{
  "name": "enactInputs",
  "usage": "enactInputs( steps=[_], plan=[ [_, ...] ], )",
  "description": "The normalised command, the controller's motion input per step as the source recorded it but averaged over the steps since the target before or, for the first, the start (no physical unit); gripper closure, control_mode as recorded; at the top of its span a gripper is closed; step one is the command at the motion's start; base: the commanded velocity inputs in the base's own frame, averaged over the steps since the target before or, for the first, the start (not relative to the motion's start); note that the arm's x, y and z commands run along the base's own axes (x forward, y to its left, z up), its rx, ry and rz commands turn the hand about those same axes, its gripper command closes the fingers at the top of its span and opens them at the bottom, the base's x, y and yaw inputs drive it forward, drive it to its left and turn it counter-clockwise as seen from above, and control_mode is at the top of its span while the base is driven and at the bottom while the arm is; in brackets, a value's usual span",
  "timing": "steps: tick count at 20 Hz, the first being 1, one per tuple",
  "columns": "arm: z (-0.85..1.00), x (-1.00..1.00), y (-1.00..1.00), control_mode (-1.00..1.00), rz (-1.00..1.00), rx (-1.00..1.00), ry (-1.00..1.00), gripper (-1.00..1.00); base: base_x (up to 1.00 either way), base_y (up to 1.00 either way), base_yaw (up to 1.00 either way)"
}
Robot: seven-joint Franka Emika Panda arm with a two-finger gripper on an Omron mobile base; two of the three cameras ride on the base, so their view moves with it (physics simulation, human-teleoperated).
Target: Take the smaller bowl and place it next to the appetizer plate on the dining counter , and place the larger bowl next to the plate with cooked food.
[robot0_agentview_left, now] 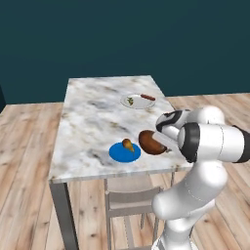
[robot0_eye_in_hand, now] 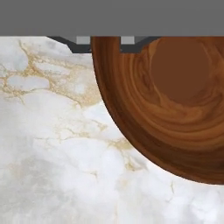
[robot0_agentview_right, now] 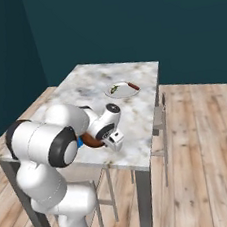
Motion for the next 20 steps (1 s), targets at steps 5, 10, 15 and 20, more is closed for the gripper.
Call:
enactInputs(
  steps=[5, 10, 15, 20],
  plan=[
    [-0.23, 0.04, 0.0, -1.0, 0.0, 0.0, 0.0, 1.0, 0.0, 0.0, 0.0],
    [0.09, -0.09, 0.05, -1.0, 0.0, 0.0, -0.05, -1.0, 0.0, 0.0, 0.0],
    [0.21, -0.1, 0.0, -1.0, 0.0, 0.0, -0.07, -1.0, 0.0, 0.0, 0.0],
    [0.29, -0.13, -0.06, -1.0, 0.0, 0.0, -0.07, -1.0, 0.0, 0.0, 0.0]
  ],
)
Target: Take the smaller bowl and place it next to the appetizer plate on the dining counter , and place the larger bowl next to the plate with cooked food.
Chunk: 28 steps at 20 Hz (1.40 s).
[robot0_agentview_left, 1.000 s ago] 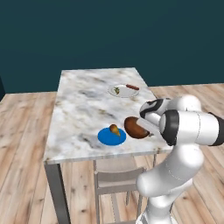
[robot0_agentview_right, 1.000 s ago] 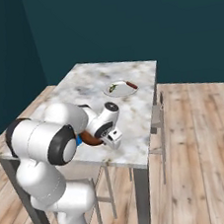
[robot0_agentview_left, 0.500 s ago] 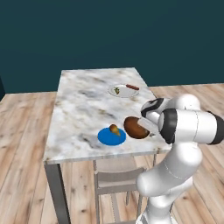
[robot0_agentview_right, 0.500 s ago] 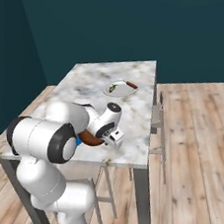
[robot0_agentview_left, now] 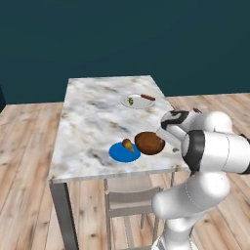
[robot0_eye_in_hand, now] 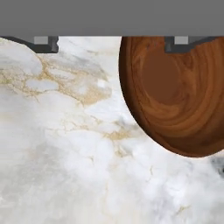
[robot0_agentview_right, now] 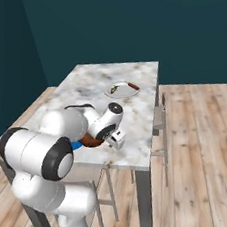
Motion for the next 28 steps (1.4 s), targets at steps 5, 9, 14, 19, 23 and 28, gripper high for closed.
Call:
enactInputs(
  steps=[5, 9, 14, 19, 23, 28],
  plan=[
    [0.6, -0.37, -0.07, -1.0, 0.0, 0.01, -0.24, -1.0, 0.0, 0.0, 0.0],
    [0.7, -0.52, 0.0, -1.0, 0.0, 0.0, -0.3, -1.0, 0.0, 0.0, 0.0],
    [0.71, -0.49, 0.2, -1.0, 0.0, -0.01, -0.29, -1.0, 0.0, 0.0, 0.0],
    [0.84, -0.46, 0.18, -1.0, 0.0, -0.06, -0.09, -1.0, 0.0, 0.0, 0.0],
    [0.94, -0.54, 0.0, -1.0, 0.0, -0.05, 0.0, -1.0, 0.0, 0.0, 0.0],
    [0.8, -0.45, 0.04, -1.0, 0.0, -0.05, 0.02, -1.0, 0.0, 0.0, 0.0]
  ],
)
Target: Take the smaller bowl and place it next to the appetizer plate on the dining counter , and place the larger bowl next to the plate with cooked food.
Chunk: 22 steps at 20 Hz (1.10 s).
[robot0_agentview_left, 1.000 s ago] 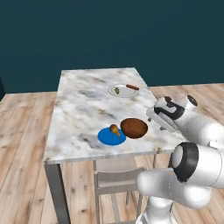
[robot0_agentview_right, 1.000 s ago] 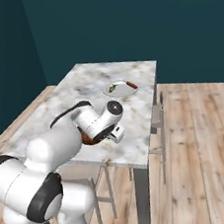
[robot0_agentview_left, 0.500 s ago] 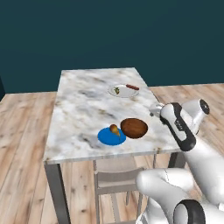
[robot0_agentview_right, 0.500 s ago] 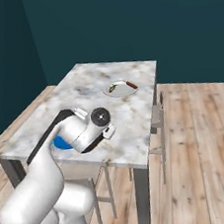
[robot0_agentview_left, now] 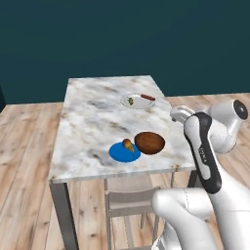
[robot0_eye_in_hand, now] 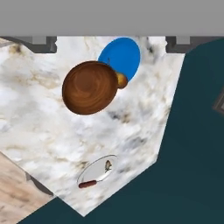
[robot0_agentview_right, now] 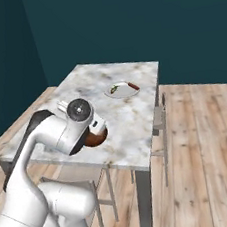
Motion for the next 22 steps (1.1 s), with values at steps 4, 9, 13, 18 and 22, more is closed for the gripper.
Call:
enactInputs(
  steps=[4, 9, 13, 18, 22],
  plan=[
    [0.35, -0.52, 0.21, -1.0, 0.0, -0.03, -0.01, -1.0, 0.0, 0.0, 0.0],
    [0.18, -0.42, 0.14, -1.0, 0.0, -0.01, -0.03, -1.0, 0.0, 0.0, 0.0],
    [0.08, -0.36, 0.23, -1.0, 0.0, -0.04, -0.05, -1.0, 0.0, 0.0, 0.0],
    [0.19, -0.29, 0.31, -1.0, 0.0, -0.01, -0.01, -1.0, 0.0, 0.0, 0.0],
    [0.32, -0.52, 0.2, -1.0, 0.0, -0.02, -0.06, -1.0, 0.0, 0.0, 0.0]
  ],
)
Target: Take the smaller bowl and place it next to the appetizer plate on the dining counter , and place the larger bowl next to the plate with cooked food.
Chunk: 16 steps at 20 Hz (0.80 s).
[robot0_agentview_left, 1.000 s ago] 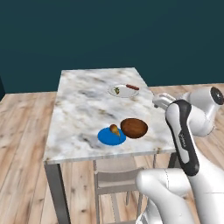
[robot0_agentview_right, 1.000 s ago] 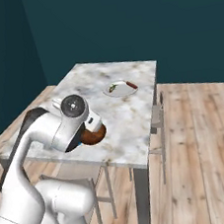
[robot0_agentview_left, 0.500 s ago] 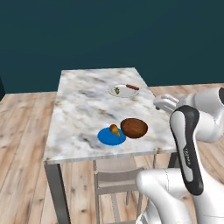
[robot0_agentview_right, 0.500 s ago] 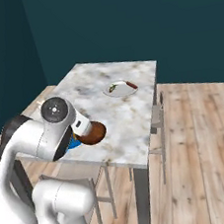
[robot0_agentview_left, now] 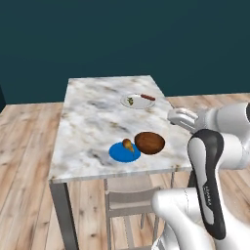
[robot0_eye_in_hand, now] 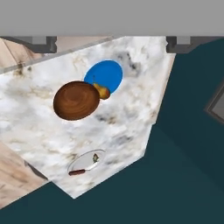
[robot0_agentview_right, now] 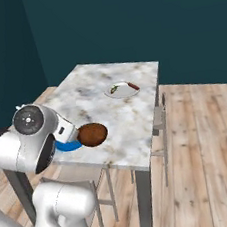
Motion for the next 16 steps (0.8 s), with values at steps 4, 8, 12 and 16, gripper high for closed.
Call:
enactInputs(
  steps=[4, 8, 12, 16],
  plan=[
    [0.11, -0.2, 0.0, 1.0, 0.0, 0.0, -0.02, -1.0, -0.53, 0.0, 0.0],
    [0.0, 0.0, 0.0, 1.0, 0.0, 0.0, 0.0, -1.0, -0.92, -0.43, 0.0],
    [0.0, 0.0, 0.0, 1.0, 0.0, 0.0, 0.0, -1.0, -1.0, -0.41, 0.0],
    [0.0, 0.0, 0.0, 1.0, 0.0, 0.0, 0.0, -1.0, -1.0, -0.19, -0.04]
  ],
)
